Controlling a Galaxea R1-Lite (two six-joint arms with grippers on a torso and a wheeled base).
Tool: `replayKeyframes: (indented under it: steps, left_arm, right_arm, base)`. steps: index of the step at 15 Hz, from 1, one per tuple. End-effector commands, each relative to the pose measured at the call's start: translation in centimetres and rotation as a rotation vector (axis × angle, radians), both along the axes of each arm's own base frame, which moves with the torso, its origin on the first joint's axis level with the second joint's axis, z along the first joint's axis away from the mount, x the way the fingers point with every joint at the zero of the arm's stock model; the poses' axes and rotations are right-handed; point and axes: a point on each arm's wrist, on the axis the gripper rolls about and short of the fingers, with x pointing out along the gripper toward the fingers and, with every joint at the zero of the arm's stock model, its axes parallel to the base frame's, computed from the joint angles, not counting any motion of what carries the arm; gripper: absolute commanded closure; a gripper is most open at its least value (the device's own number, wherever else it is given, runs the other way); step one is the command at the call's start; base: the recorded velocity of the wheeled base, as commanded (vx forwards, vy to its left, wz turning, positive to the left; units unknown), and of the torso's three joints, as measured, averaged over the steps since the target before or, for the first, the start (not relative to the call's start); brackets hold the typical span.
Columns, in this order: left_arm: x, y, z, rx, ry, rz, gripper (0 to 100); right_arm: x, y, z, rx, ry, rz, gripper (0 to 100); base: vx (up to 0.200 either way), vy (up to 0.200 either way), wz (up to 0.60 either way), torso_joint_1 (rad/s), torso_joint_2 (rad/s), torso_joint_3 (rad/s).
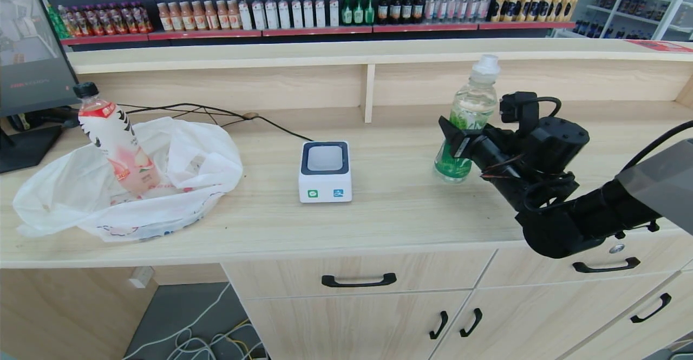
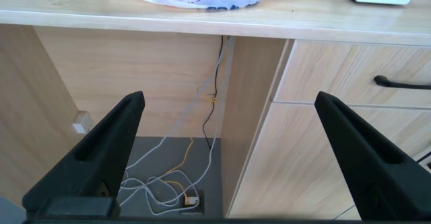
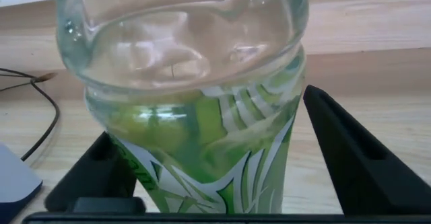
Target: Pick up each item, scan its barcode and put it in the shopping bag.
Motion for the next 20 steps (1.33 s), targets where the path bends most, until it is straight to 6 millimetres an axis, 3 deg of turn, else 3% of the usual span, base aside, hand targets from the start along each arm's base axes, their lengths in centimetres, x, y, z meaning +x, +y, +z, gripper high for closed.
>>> replayKeyframes:
  steps: [1,5,14,18,20]
  left_arm:
    - [0.0,0.0,0.0,0.0,0.0,0.0,0]
    - [0.0,0.0,0.0,0.0,0.0,0.0,0]
    - [0.0,0.0,0.0,0.0,0.0,0.0,0]
    - [0.0,0.0,0.0,0.0,0.0,0.0,0]
    - [0.0,0.0,0.0,0.0,0.0,0.0,0]
  right_arm:
    - [0.0,-0.2,0.2,0.002,-0.007,-0.003,100]
    - [-0.2,-0.3,0.8,0.021,-0.019,0.0,100]
    - [-2.1,-0.2,4.1,0.052,-0.092,0.024,100]
    - [-4.6,0.7,6.1,0.073,-0.135,0.071,100]
    - [-7.8,1.2,7.1,0.057,-0.14,0.108,100]
  base:
    - [0.0,0.0,0.0,0.0,0.0,0.0]
    - [0.0,0.0,0.0,0.0,0.0,0.0]
    - [0.0,0.0,0.0,0.0,0.0,0.0]
    - [0.0,0.0,0.0,0.0,0.0,0.0]
    - [0.0,0.0,0.0,0.0,0.0,0.0]
